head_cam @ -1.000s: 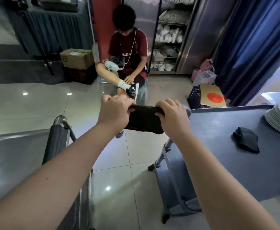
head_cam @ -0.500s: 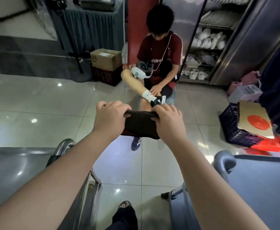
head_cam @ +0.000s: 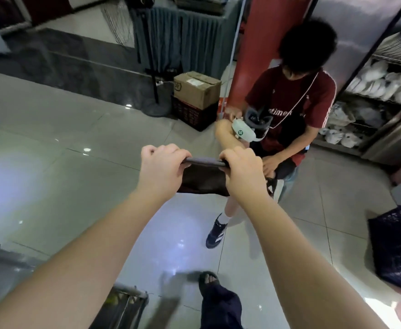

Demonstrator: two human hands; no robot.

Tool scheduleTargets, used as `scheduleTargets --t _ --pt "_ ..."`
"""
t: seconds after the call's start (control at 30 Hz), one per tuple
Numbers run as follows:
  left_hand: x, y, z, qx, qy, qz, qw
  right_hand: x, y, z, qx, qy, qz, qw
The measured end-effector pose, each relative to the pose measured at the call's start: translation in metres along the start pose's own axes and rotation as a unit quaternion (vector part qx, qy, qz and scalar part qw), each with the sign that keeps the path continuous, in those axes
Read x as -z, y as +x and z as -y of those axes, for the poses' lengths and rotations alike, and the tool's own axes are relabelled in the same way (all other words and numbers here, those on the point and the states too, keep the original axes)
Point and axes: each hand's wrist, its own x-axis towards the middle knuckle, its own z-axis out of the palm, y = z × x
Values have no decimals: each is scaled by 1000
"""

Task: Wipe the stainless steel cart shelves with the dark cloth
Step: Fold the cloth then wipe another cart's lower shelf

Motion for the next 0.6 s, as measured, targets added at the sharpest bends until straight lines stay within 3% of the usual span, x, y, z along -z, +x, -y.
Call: scheduleTargets --t 0.3,0.47,0.6 --pt "-41 84 89 177 77 -21 981 -89 192 3 208 -29 15 978" --pt "-23 105 156 337 117 -16 934 -142 272 68 304 35 22 952" --pt "-3 110 229 400 159 -58 901 -183 330 145 370 64 29 926"
